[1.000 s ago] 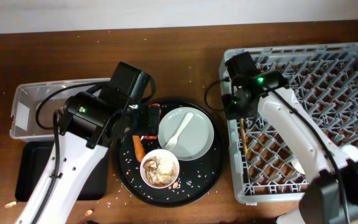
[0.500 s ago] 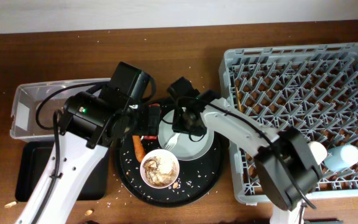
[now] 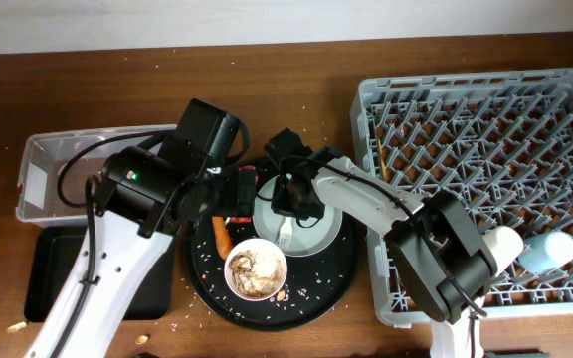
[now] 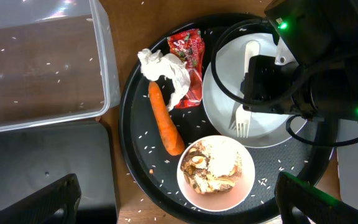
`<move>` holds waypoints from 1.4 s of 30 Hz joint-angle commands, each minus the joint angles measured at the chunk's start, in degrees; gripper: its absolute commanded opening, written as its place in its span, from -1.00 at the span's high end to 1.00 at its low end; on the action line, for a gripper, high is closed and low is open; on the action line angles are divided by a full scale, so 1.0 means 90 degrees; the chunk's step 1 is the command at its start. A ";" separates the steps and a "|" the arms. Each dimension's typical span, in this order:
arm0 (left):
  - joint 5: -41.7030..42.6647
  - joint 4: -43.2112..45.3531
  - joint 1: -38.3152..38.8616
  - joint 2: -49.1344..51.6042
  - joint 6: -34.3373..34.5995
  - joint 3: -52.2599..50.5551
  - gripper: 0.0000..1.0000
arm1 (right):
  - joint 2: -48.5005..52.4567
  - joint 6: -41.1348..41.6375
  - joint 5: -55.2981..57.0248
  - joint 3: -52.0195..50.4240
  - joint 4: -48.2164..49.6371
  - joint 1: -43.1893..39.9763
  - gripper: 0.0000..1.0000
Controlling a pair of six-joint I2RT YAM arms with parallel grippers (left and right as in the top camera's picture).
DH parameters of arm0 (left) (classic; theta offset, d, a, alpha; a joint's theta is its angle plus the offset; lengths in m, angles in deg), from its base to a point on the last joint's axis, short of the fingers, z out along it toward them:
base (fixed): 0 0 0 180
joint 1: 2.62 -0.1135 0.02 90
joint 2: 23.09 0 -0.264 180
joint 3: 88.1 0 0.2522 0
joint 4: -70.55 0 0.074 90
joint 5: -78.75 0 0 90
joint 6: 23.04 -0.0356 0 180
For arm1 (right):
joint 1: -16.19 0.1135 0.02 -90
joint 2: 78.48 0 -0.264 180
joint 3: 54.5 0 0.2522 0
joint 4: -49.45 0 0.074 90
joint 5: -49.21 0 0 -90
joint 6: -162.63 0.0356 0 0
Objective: Sort waste into correct bins and load items into the dishwasher rack
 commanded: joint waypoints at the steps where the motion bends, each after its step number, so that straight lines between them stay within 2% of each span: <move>1: -0.0090 -0.0005 -0.0005 -0.0097 0.0017 0.0075 -0.98 | 0.0085 -0.0095 0.0311 0.0046 -0.0158 0.0022 0.92; 5: -0.0087 -0.0005 -0.0005 -0.0097 0.0017 0.0075 -0.98 | -0.0248 -0.0716 0.0602 0.0335 -0.0410 0.0022 0.92; 10: -0.0087 -0.0005 -0.0005 -0.0097 0.0017 0.0075 -0.98 | -0.0755 -0.0760 0.1277 0.0673 -0.1192 -0.0032 0.92; 15: -0.0090 -0.0005 -0.0005 -0.0097 0.0017 0.0075 -0.98 | -0.1387 -0.1265 0.1246 0.0862 -0.1496 -0.0386 0.92; 17: -0.0087 -0.0005 -0.0005 -0.0097 0.0017 0.0075 -0.98 | -0.1438 -0.1749 0.0986 0.0862 -0.1549 -0.0474 0.92; 18: -0.0090 -0.0005 -0.0005 -0.0097 0.0017 0.0075 -0.98 | -0.1360 -0.1783 0.0974 0.0857 -0.1761 -0.0474 0.69; 19: -0.0090 -0.0005 -0.0005 -0.0097 0.0017 0.0075 -0.98 | -0.1260 -0.1790 0.0971 0.0845 -0.1882 -0.0447 0.29; 20: -0.0090 -0.0007 -0.0005 -0.0097 0.0017 0.0075 -0.98 | -0.1137 -0.2006 0.0945 0.0792 -0.1870 -0.0369 0.09; 22: -0.0087 -0.0005 -0.0005 -0.0097 0.0017 0.0075 -0.99 | -0.0867 -0.2436 0.0901 0.0685 -0.1802 -0.0141 -0.09; 25: -0.0087 -0.0005 -0.0005 -0.0097 0.0017 0.0075 -0.98 | -0.0466 -0.2348 0.1273 0.0578 -0.1741 0.0100 -0.14; 28: -0.0090 -0.0007 -0.0005 -0.0097 0.0017 0.0075 -0.98 | -0.0192 -0.1953 0.1236 0.0522 -0.1615 0.0114 -0.04; 35: -0.0087 -0.0007 -0.0005 -0.0097 0.0017 0.0075 -0.98 | 0.0262 -0.1671 0.1039 0.0376 -0.1399 0.0119 0.22; 42: -0.0090 -0.0007 -0.0005 -0.0097 0.0017 0.0075 -0.98 | 0.0328 -0.1557 0.0874 0.0274 -0.1394 0.0117 0.92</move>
